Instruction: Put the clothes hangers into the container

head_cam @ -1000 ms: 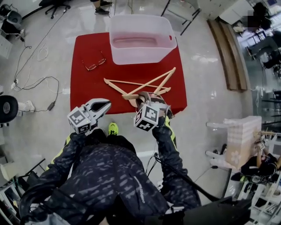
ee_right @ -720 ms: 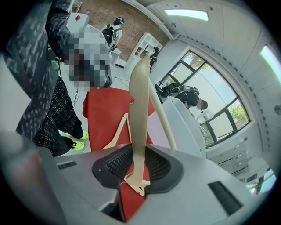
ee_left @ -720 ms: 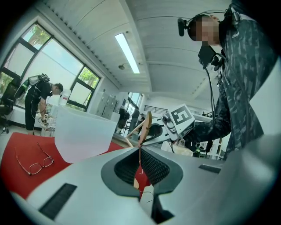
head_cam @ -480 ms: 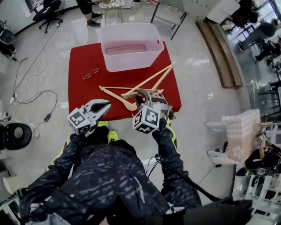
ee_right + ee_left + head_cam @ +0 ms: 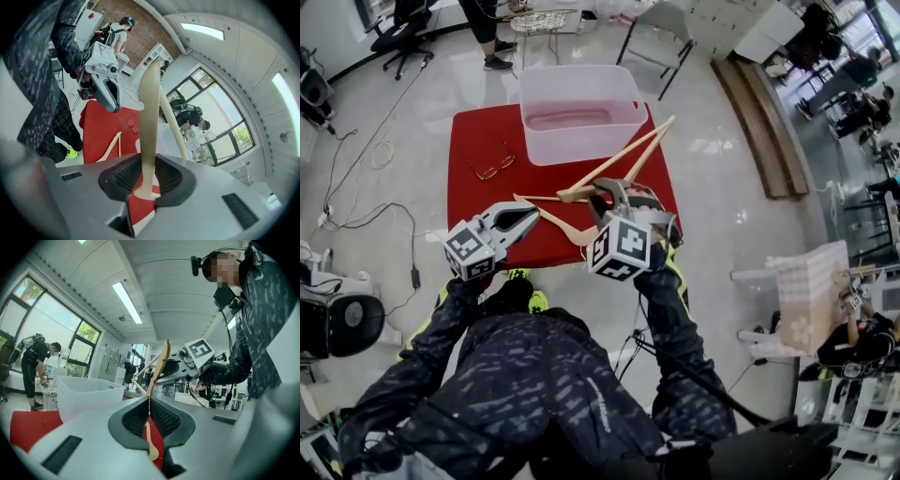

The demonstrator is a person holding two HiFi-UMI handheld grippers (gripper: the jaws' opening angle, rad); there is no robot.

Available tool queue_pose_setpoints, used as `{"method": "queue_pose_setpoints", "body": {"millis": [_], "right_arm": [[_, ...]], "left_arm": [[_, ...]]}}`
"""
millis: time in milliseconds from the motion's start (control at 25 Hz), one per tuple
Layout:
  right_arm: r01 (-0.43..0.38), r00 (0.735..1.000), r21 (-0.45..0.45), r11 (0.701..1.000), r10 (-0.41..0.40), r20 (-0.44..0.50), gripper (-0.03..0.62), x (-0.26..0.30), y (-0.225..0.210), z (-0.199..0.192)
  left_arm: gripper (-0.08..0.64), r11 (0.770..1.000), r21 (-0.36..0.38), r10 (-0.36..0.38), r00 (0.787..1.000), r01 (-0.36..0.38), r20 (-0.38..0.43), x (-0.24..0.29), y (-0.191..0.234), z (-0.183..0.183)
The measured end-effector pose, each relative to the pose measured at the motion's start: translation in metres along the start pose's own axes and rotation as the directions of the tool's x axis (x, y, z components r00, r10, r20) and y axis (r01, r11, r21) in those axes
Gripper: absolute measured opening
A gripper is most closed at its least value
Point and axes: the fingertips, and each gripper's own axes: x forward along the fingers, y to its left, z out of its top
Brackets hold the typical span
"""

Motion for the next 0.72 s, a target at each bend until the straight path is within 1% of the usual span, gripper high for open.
{"method": "queue_pose_setpoints", "body": {"millis": [160,360,520,720], "right_arm": [[-0.006,1.0,-0.026,1.0,0.006,0.019,0.091,0.004,-0.022,0.017],[-0.001,0.999,-0.065,0.998,0.004,0.044,0.091,0.012,-0.042,0.034],[0.0,0.997,-0.068,0.998,0.005,0.074,0.091,0.019,-0.064,0.049],[0.012,0.994,-0.081,0.997,-0.003,0.108,0.091,0.033,-0.09,0.07]], "left_arm": [[0.012,0.999,0.045,0.017,1.0,-0.017,-0.002,0.002,0.018,0.016],[0.012,0.999,0.026,0.039,0.999,-0.039,0.015,0.002,0.035,0.02],[0.012,0.998,0.021,0.057,0.998,-0.058,0.023,0.003,0.049,0.027],[0.012,0.998,0.024,0.063,0.997,-0.064,0.044,0.003,0.071,0.034]]}}
